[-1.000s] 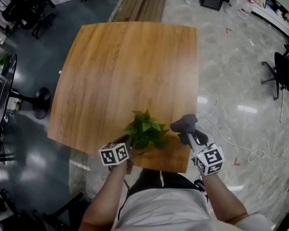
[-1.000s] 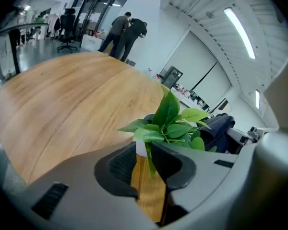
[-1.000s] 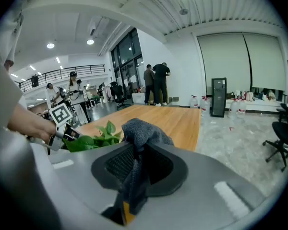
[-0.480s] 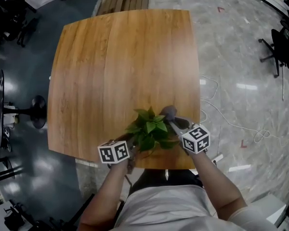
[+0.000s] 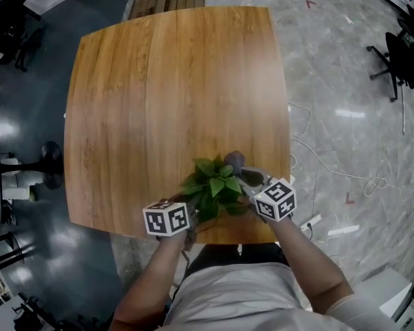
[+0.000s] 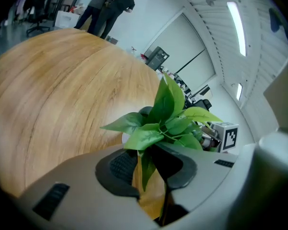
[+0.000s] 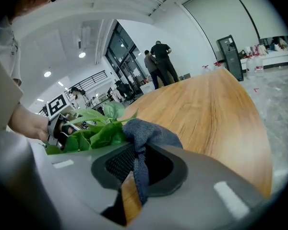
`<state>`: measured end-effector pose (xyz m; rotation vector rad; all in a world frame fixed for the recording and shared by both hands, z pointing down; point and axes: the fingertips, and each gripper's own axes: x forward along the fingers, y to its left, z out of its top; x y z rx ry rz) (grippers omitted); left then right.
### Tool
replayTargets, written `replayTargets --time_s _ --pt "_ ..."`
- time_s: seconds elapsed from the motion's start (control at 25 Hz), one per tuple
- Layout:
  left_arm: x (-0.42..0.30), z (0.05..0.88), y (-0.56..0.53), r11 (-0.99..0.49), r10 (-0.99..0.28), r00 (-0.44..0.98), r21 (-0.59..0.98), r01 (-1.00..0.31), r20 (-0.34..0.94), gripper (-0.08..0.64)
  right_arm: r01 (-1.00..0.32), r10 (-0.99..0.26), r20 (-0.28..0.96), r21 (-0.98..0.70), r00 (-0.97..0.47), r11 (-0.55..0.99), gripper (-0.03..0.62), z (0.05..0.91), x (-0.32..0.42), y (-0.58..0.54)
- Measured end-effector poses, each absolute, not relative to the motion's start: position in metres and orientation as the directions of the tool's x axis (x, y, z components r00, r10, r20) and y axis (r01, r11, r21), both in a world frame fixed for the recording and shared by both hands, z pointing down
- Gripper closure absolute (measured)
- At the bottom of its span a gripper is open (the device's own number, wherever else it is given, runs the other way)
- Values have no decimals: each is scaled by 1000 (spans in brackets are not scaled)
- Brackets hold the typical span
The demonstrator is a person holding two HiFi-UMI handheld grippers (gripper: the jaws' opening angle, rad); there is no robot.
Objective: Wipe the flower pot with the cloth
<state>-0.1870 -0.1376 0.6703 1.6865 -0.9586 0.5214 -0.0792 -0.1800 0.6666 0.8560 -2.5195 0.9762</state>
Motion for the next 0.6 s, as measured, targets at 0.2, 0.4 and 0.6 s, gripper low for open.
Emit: replayTargets --time_s 0.2,0.4,0.6 --pt "-201 675 -141 -76 -352 582 598 -798 733 494 -596 -417 428 -531 -802 602 534 650 -89 -176" --pt "-218 696 -128 -30 -335 551 576 -817 764 526 -510 -381 339 -534 -860 674 534 618 -121 -161" --pt "-218 700 -128 -37 -340 543 566 -824 768 534 -617 -417 463 -486 -782 619 535 675 -106 -173"
